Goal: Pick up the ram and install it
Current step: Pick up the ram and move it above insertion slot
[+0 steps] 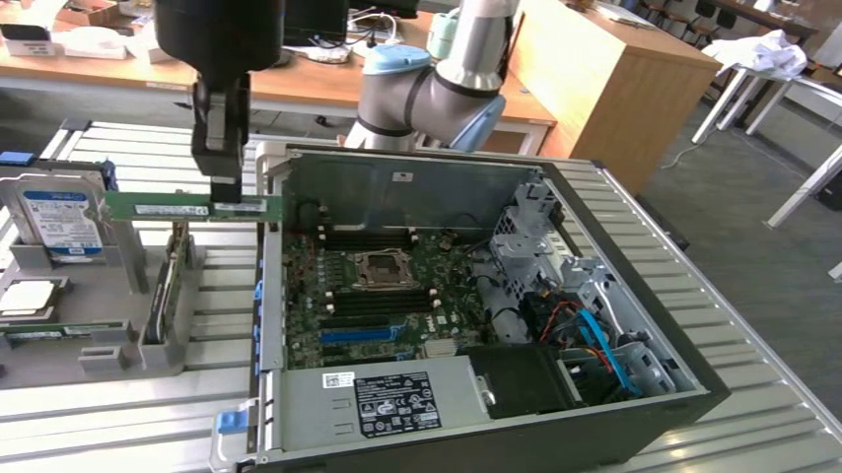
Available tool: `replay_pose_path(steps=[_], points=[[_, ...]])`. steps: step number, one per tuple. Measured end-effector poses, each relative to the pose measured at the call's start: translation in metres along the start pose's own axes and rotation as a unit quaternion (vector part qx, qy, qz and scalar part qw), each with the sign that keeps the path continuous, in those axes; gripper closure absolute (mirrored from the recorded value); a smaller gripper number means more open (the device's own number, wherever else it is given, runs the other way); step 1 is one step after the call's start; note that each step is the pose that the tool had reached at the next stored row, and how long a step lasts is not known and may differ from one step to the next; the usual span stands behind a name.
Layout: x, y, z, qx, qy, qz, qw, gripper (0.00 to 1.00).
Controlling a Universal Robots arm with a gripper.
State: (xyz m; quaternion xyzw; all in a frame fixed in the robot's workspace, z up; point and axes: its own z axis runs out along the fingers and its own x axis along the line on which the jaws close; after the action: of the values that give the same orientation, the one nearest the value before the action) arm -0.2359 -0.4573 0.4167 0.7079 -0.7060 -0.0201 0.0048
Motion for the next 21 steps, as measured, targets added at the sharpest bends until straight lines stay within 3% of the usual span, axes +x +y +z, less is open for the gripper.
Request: replay_pose_path(steps=[21], points=[[0.001,-0.0777,-0.0027,-0.0001,0.0002,-0.008,1.0,0.88]])
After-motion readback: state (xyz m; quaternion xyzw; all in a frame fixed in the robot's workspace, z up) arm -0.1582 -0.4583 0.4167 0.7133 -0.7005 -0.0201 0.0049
